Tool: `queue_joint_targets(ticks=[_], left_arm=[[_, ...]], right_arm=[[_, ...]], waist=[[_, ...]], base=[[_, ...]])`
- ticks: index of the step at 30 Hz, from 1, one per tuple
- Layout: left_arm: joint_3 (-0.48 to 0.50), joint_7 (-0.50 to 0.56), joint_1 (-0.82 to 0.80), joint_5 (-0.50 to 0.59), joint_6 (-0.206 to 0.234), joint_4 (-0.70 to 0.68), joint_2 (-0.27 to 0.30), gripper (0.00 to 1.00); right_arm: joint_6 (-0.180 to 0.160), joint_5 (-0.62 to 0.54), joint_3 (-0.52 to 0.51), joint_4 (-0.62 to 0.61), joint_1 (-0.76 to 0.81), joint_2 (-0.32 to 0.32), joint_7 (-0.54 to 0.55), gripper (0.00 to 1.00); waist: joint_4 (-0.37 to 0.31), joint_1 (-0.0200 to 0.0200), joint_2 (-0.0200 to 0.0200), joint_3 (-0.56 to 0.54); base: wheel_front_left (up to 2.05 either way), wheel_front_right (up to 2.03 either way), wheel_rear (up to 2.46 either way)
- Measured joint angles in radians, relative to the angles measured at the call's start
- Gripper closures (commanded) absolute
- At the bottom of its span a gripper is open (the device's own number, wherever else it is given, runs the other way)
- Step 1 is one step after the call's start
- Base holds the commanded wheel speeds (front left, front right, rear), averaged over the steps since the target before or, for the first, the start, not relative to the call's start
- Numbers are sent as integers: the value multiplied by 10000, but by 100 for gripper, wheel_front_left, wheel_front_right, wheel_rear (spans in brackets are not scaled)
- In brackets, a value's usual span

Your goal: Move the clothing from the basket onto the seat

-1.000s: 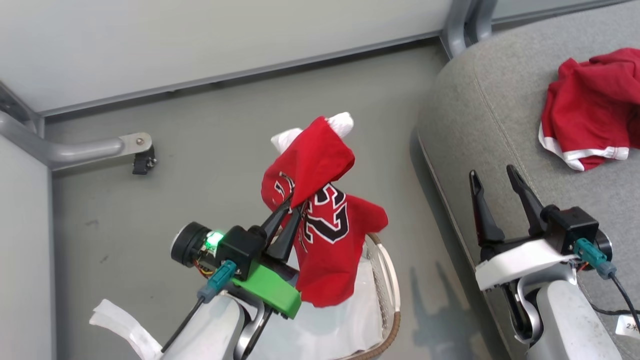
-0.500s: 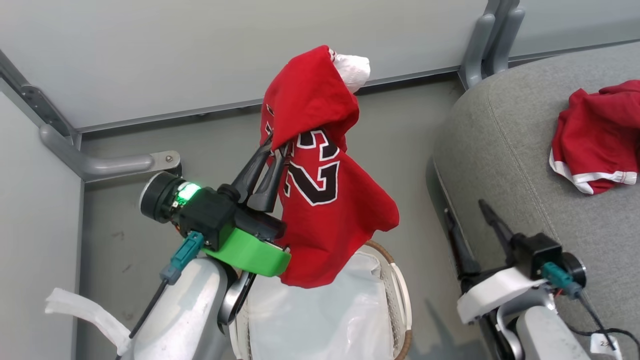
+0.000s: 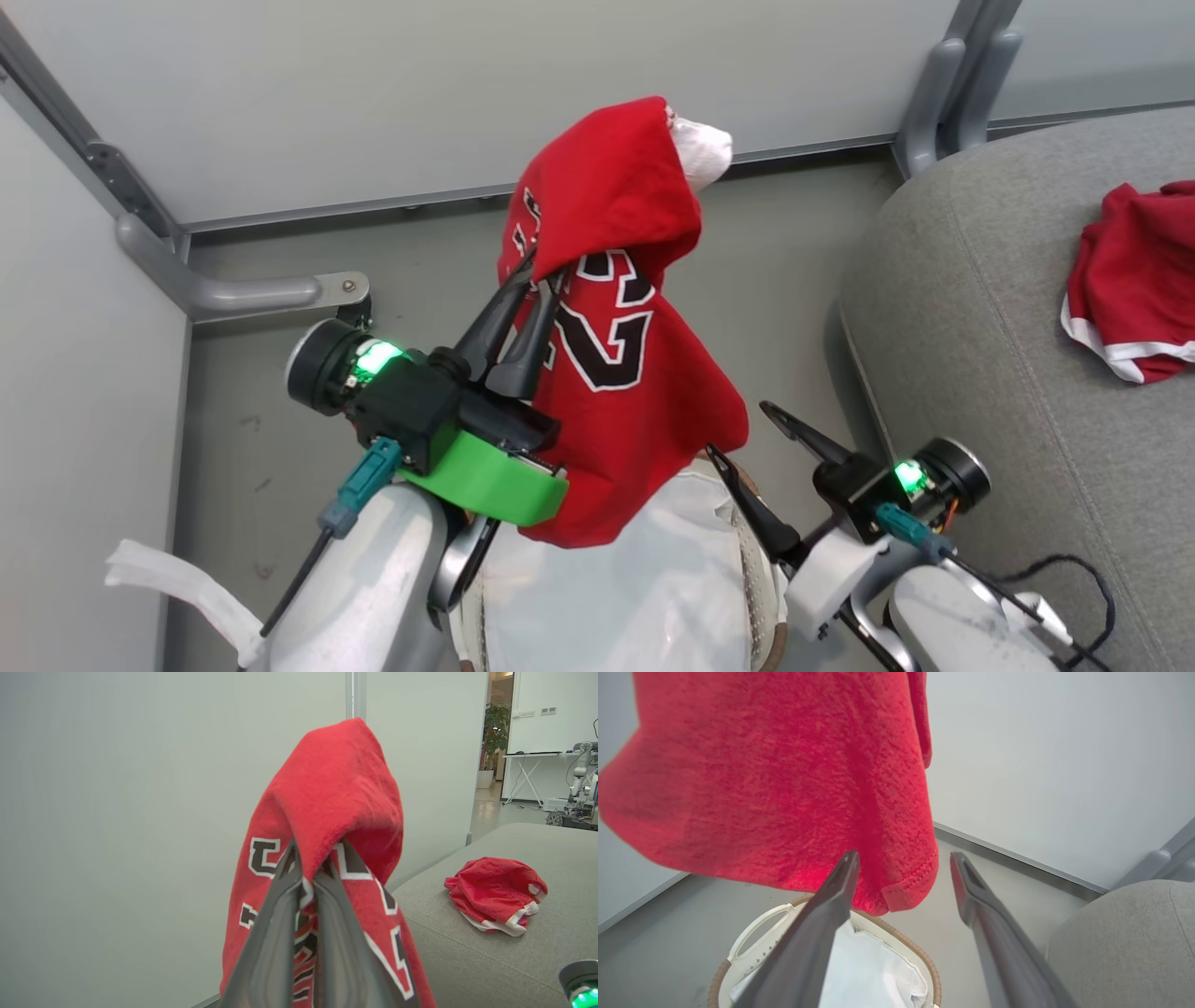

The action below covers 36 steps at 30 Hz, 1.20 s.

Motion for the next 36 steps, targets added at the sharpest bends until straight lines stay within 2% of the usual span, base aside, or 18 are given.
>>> queue_joint_targets(ticks=[7, 14, 15, 16, 17, 23, 36], left_arm=[[-385, 0, -124, -132, 0, 46, -117, 100], [-826, 0, -218, -230, 0, 54, -203, 100], [-861, 0, -231, -240, 0, 63, -209, 100], [-880, 0, -241, -245, 0, 73, -213, 100], [-876, 0, -244, -268, 0, 92, -221, 100], [-813, 0, -243, -299, 0, 163, -249, 100], [-711, 0, -236, -297, 0, 263, -291, 100]], right_arm=[[0, 178, 1129, 786, -1376, -453, 2, 0], [0, 451, 2027, 1528, -2217, -497, 2, 0], [0, 504, 2132, 1615, -2257, -481, 0, 14], [0, 568, 2167, 1682, -2269, -445, 0, 53], [0, 669, 2188, 1756, -2273, -383, 0, 100], [0, 955, 2102, 1710, -2244, -209, 0, 100], [0, 978, 1605, 1327, -1981, -104, 0, 100]], waist=[[386, 0, 0, 96], [842, 0, 0, 150], [910, 0, 0, 152], [962, 0, 0, 152], [1024, 0, 0, 152], [1204, 0, 0, 156], [929, 0, 0, 177]], base=[[0, 0, 0], [0, 0, 0], [0, 0, 0], [0, 0, 0], [0, 0, 0], [0, 0, 0], [0, 0, 0]])
